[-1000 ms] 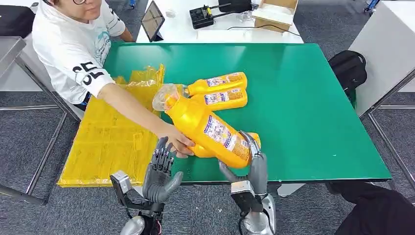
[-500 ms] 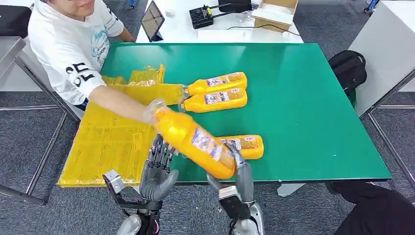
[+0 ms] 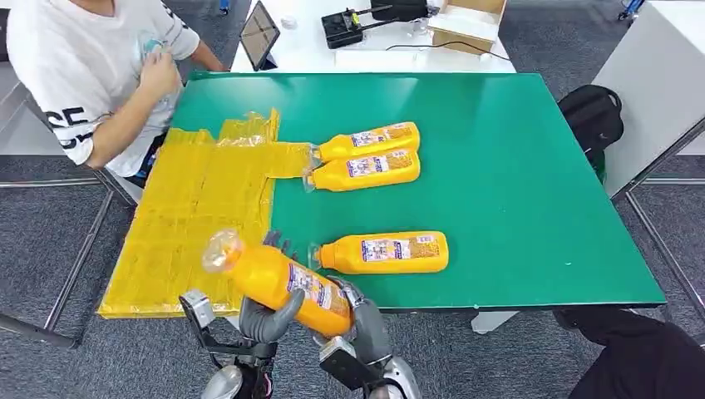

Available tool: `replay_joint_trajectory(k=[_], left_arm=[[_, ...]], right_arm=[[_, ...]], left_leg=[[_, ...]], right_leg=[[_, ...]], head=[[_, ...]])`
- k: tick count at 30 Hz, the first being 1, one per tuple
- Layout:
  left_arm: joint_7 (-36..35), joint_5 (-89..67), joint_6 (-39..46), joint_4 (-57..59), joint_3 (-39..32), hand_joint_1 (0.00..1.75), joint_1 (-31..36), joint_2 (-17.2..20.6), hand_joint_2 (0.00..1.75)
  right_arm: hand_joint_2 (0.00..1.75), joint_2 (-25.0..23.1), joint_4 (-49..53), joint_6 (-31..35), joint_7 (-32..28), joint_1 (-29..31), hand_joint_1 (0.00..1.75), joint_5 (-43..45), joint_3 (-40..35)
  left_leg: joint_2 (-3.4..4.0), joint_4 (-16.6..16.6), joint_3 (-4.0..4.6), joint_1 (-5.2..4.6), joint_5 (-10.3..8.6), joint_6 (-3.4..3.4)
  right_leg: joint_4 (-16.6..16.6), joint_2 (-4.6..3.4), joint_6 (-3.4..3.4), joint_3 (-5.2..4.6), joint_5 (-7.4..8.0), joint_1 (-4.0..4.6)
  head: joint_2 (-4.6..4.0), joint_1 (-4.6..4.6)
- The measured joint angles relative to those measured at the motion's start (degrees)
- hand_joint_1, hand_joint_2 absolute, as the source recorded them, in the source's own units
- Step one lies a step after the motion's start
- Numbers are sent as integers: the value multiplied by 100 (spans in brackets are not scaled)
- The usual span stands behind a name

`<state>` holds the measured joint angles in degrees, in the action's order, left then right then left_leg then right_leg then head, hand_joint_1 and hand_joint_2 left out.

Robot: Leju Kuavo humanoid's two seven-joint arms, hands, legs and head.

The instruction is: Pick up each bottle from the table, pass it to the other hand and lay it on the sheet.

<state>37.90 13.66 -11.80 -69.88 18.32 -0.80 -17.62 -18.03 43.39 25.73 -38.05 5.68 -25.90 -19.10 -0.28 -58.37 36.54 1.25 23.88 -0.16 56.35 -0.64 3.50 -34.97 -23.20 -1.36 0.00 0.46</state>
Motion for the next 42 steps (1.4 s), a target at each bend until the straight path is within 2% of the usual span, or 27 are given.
replay_joint_trajectory(k=[9,10,11,12,29,30,31,32,33,42], left_arm=[[26,24,42,131,-9,0,3,0,175],[26,13,59,153,-9,33,9,0,175],[26,4,83,170,-7,133,15,0,175],[26,-4,103,195,-4,175,21,0,175],[194,-330,540,317,28,175,61,0,175],[197,-334,549,317,28,175,63,0,175],[199,-334,560,317,31,175,64,0,175],[197,-334,560,317,28,175,65,0,175],[192,-330,553,317,28,175,68,0,175],[31,-668,647,-26,-127,175,215,-15,175]], right_arm=[[175,-29,-541,66,0,216,175,217,-197],[175,-26,-558,81,0,224,175,303,-236],[175,-24,-571,83,0,234,175,363,-267],[175,-20,-578,83,0,238,175,413,-289],[175,20,-532,44,0,234,175,759,-474],[175,22,-519,46,0,230,154,765,-479],[175,24,-497,50,0,220,0,776,-483],[175,28,-466,53,0,208,0,785,-487],[0,35,-429,74,0,199,0,785,-492],[0,81,342,81,0,24,0,418,-551]], left_leg=[[1,0,1,1,0,0],[1,0,1,1,0,0],[2,0,1,1,0,0],[1,0,1,0,0,0],[2,0,1,0,0,0],[2,0,1,0,0,0],[2,0,1,0,0,0],[1,0,1,0,0,0],[1,0,1,0,0,0],[0,0,2,1,-1,0]], right_leg=[[0,0,0,-3,-1,0],[0,0,0,-3,-1,0],[0,0,0,-4,0,0],[0,0,0,-4,0,0],[0,0,0,-4,0,0],[0,0,0,-4,0,0],[0,0,0,-4,0,0],[0,0,0,-4,0,0],[0,0,0,-4,0,0],[2,0,0,-2,1,0]], head=[[0,-2],[0,2],[0,0],[0,0],[0,-2],[0,0],[0,0],[0,0],[0,0],[0,0]])
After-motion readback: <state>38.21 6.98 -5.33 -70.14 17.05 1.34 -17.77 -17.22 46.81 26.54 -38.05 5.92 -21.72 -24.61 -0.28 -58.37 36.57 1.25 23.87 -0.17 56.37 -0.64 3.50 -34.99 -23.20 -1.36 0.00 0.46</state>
